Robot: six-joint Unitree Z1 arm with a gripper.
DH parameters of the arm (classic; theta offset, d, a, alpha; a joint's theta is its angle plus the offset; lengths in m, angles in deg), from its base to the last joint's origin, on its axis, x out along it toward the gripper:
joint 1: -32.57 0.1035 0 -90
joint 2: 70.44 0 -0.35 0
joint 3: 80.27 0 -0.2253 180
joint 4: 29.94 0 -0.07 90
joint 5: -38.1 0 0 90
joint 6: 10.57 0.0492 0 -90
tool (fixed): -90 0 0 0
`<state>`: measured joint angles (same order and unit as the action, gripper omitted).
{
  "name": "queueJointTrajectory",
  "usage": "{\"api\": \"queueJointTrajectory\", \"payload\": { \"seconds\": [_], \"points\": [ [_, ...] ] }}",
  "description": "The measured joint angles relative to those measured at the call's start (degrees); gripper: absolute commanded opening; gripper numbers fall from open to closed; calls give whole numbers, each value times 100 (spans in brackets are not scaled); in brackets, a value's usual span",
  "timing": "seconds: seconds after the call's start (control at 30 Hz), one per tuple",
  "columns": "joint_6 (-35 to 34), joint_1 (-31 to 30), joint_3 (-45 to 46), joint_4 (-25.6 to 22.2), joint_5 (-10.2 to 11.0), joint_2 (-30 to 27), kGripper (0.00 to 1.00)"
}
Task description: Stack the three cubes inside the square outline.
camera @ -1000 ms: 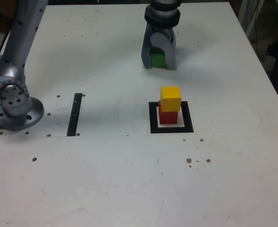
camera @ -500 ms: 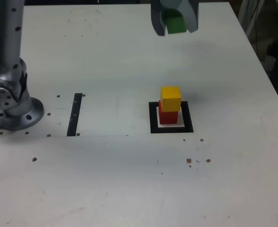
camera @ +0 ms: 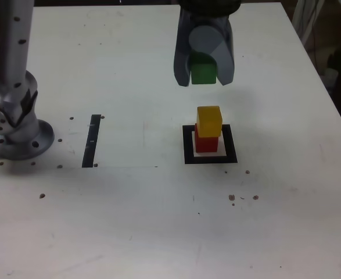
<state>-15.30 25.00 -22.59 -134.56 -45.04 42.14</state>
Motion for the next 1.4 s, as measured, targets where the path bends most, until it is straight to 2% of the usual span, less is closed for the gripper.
{"api": "queueJointTrajectory", "payload": {
  "seconds": [0.2, 0.57, 0.73, 0.97, 1.4],
  "points": [
    [-348, -121, 78, 100, -41, 249, 15],
    [-298, -118, 164, 344, -57, 534, 15],
    [-185, -22, 259, 393, -141, 624, 16],
    [-74, 98, 396, 575, -251, 652, 16],
    [-72, 98, 402, 594, -325, 652, 16]
  ]
}}
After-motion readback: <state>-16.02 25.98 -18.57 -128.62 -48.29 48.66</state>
